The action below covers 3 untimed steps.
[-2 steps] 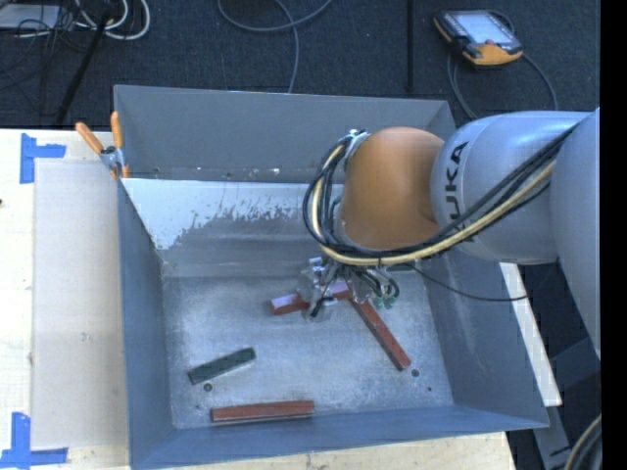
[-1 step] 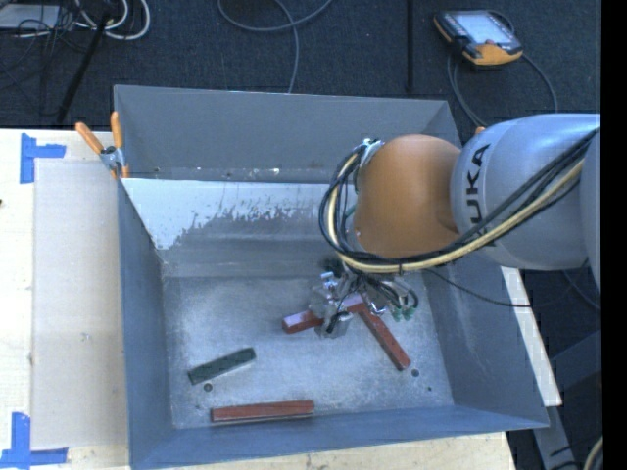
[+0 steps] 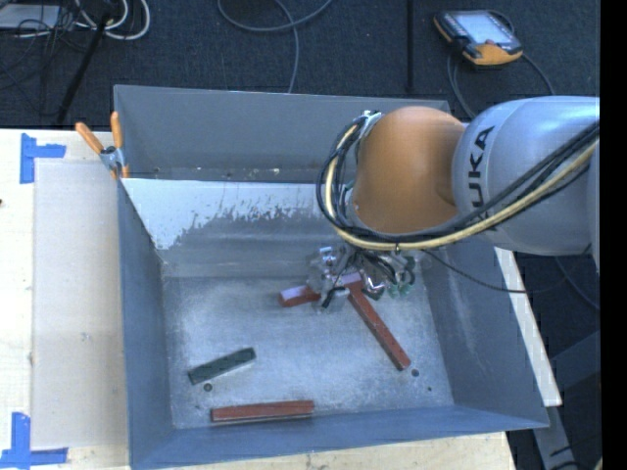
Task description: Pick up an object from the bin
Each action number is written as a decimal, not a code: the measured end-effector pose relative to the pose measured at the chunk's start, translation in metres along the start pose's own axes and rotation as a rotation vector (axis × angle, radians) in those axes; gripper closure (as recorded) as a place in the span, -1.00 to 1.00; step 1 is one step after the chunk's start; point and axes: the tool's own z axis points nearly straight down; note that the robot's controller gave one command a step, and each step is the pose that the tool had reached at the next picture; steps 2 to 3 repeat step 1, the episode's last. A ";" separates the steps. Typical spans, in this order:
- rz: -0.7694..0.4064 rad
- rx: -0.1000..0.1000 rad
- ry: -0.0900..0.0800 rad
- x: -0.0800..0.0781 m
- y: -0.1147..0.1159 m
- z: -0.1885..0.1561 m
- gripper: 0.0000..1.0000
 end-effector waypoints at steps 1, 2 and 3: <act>-0.056 -0.002 0.008 -0.015 -0.020 -0.068 1.00; -0.056 -0.002 0.008 -0.015 -0.020 -0.068 1.00; -0.056 -0.002 0.008 -0.015 -0.020 -0.068 1.00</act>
Offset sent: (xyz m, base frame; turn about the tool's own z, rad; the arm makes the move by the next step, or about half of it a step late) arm 0.0000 0.0000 0.0000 0.0000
